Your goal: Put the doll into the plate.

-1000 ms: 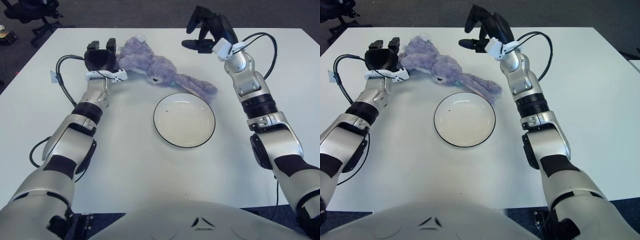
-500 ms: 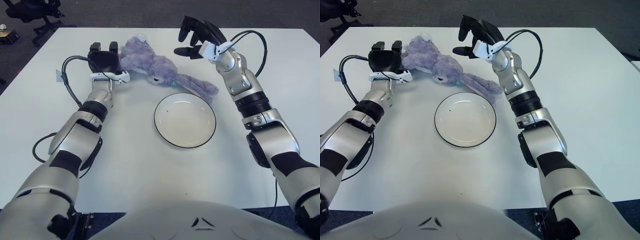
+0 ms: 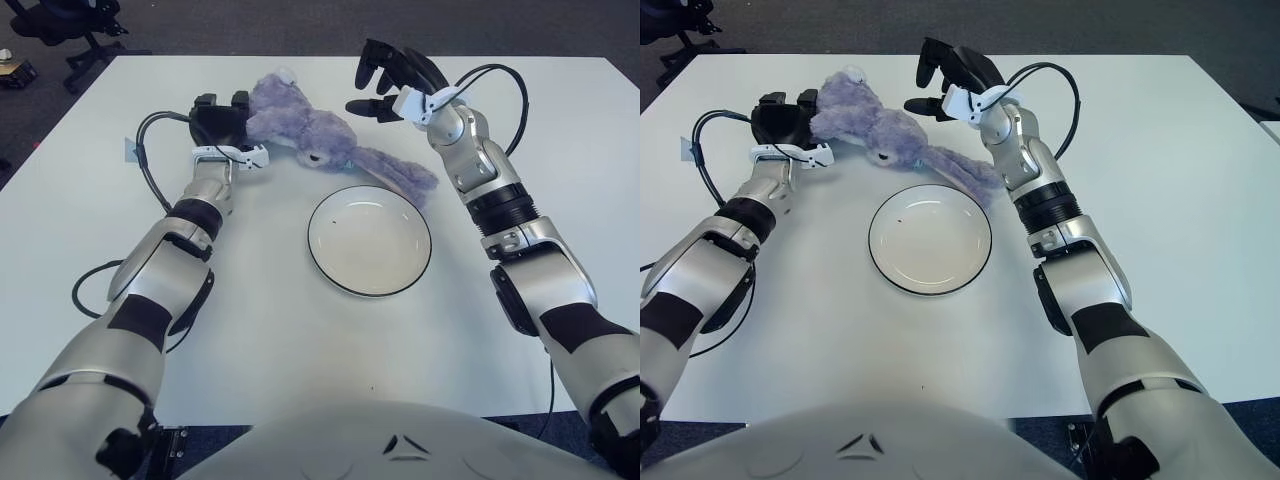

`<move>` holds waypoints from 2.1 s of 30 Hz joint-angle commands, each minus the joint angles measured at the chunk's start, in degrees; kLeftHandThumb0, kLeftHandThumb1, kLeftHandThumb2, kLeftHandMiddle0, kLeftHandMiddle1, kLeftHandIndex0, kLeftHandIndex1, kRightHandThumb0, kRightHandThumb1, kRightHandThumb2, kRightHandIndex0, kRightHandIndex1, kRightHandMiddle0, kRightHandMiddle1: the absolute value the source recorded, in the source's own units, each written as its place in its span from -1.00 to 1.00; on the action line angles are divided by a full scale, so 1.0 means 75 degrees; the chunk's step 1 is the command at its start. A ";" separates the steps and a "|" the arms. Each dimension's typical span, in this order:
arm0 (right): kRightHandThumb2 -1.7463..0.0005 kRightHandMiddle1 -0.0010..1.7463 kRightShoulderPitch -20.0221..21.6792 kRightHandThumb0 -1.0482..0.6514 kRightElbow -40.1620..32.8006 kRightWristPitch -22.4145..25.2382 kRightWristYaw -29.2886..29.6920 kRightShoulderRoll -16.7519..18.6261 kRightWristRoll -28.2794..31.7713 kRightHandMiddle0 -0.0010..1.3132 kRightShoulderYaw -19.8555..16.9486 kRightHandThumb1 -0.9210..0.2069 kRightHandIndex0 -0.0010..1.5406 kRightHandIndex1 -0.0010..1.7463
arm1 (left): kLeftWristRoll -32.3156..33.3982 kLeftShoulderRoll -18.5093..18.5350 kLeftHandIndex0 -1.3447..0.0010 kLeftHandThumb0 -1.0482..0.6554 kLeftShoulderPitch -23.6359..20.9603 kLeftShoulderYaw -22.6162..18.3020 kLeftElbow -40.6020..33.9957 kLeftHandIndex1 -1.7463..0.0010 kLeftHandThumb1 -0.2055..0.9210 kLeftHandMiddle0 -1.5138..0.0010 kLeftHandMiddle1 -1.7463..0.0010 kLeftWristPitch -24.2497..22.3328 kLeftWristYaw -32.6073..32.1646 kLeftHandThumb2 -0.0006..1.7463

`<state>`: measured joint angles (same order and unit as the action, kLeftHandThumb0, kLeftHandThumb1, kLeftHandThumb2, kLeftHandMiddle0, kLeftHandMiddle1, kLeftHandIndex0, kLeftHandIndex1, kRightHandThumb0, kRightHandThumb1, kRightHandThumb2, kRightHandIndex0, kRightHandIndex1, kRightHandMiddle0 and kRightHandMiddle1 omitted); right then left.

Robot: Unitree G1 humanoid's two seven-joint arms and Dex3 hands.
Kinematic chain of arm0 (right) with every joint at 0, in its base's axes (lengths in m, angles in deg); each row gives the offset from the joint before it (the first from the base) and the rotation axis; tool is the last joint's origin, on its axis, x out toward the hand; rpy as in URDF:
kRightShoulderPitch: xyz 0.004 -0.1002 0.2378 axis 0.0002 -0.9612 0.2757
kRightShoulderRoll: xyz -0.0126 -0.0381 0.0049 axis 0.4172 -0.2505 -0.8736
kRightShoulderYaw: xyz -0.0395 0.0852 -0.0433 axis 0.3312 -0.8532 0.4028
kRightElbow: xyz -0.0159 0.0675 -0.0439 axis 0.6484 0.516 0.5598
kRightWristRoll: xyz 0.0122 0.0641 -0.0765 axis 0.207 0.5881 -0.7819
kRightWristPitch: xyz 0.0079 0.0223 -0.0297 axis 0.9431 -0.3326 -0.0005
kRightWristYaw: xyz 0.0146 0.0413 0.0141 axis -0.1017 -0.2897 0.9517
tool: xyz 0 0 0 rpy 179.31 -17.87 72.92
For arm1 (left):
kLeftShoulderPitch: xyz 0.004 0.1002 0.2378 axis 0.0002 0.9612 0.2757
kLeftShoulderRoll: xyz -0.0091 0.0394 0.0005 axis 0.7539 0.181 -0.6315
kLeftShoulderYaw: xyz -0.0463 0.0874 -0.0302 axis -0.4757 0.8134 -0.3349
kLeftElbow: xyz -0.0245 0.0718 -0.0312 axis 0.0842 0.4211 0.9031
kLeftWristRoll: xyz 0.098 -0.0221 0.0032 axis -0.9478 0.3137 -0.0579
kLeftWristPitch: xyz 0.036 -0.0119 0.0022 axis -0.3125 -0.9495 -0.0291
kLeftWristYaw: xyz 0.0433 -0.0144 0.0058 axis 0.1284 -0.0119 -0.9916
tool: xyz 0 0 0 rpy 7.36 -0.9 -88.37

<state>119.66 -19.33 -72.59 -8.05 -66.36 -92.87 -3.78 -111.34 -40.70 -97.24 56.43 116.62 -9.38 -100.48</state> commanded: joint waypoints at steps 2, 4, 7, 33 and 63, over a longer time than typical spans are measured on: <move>0.55 0.84 0.0263 -0.19 0.0089 0.0027 0.0110 0.0045 -0.0012 -0.50 -0.0033 -1.00 -0.51 0.46 | 0.0034 -0.0112 0.03 -0.35 -0.0197 0.0121 0.0221 0.90 0.89 -0.05 0.90 0.0115 0.0236 -0.99; 0.55 0.83 0.0298 -0.19 0.0153 0.0041 0.0136 0.0067 -0.0010 -0.50 -0.0030 -1.00 -0.50 0.45 | 0.0058 -0.0170 0.03 -0.36 -0.0247 0.0144 0.0307 0.90 0.91 -0.05 0.89 0.0137 0.0333 -0.99; 0.56 0.83 0.0350 -0.19 0.0257 0.0052 0.0169 0.0085 -0.0012 -0.50 -0.0016 -1.00 -0.47 0.41 | 0.0110 -0.0220 0.03 -0.37 -0.0287 0.0159 0.0384 0.91 0.93 -0.06 0.89 0.0186 0.0415 -0.99; 0.65 -0.86 0.0533 -0.64 0.0221 0.1765 -0.0375 0.0278 -0.1219 -0.52 0.1007 -1.00 -0.28 -0.94 | 0.0643 -0.0311 0.01 0.26 -0.0248 -0.0063 0.0677 -0.99 0.95 -0.14 -1.00 0.1187 -0.0023 -0.89; 0.67 -0.98 0.0961 -0.76 0.2134 0.1759 -0.0867 0.0455 -0.1390 -0.71 0.1724 -1.00 -0.37 -0.97 | 0.0733 -0.0399 0.06 0.32 -0.0370 -0.0084 0.0590 -1.00 0.97 -0.08 -1.00 0.1116 -0.0028 -0.83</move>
<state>126.08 -4.22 -59.16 -13.85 -63.07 -102.73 8.45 -106.26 -43.47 -99.09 56.04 121.09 -0.76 -100.84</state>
